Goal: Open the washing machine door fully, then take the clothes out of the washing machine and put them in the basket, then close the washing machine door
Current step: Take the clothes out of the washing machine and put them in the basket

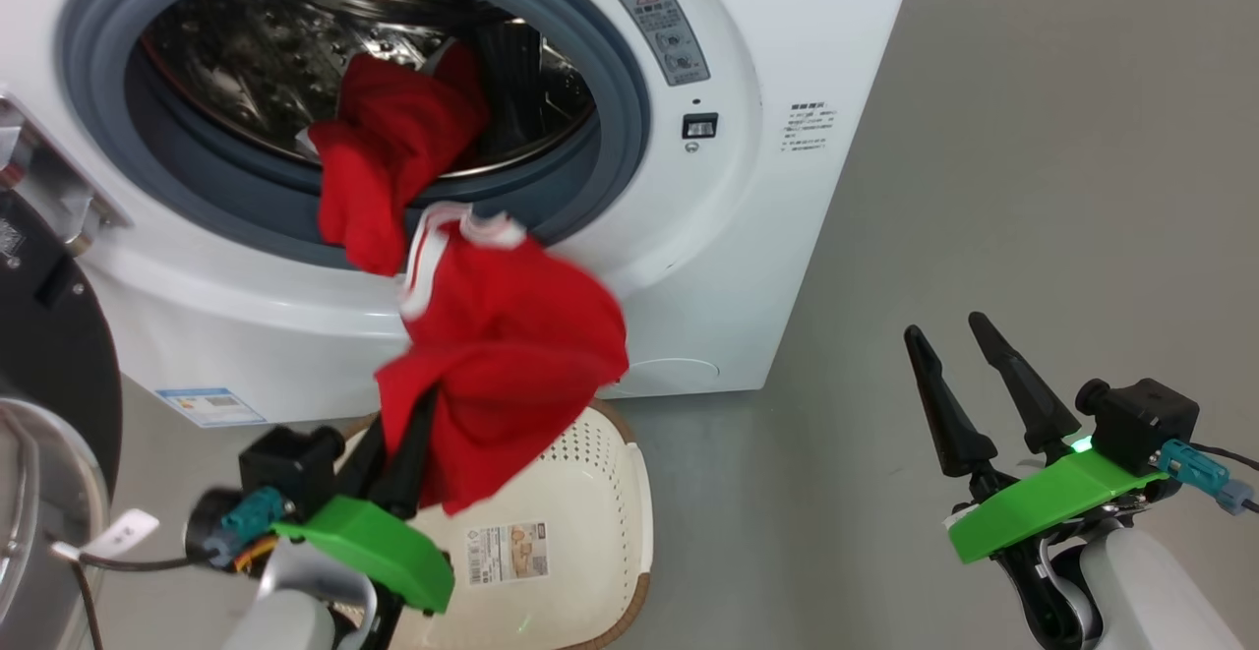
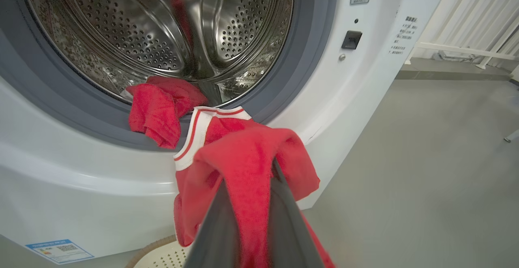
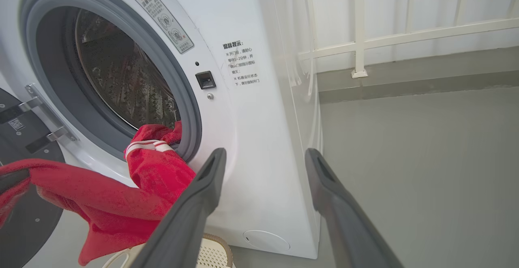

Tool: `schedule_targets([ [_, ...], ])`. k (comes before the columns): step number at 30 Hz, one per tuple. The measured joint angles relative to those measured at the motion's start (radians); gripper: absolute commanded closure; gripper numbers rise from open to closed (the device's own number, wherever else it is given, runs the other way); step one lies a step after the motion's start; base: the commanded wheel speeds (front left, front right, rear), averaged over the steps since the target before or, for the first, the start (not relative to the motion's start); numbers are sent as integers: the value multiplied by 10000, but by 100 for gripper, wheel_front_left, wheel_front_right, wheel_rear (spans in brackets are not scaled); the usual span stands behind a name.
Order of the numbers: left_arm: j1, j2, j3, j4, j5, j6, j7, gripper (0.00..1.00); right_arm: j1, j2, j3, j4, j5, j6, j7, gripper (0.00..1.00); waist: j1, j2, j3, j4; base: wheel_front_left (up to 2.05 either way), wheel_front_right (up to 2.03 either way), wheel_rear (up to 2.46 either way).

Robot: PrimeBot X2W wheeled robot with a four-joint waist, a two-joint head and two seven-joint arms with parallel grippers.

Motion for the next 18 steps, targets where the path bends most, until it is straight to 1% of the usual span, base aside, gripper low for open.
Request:
schedule_targets([
  [7,-139,-314,-144,2734,-104,-558,-784,100,-48,-31,36,-8,2,0,0,0,0,0,190,-192,0,0,0],
  [11,-660,-587,-171,4481,-259,-878,-1072,100,-122,-61,96,-15,2,0,0,0,0,0,284,-330,0,0,0],
  [14,-1099,-717,-211,5781,-349,-1060,-1208,100,-186,-77,165,-13,2,0,0,0,0,0,363,-449,0,0,0],
  [18,-1658,-869,-238,7185,-424,-1233,-1381,100,-355,-96,203,-27,2,0,0,0,0,0,497,-619,0,0,0],
])
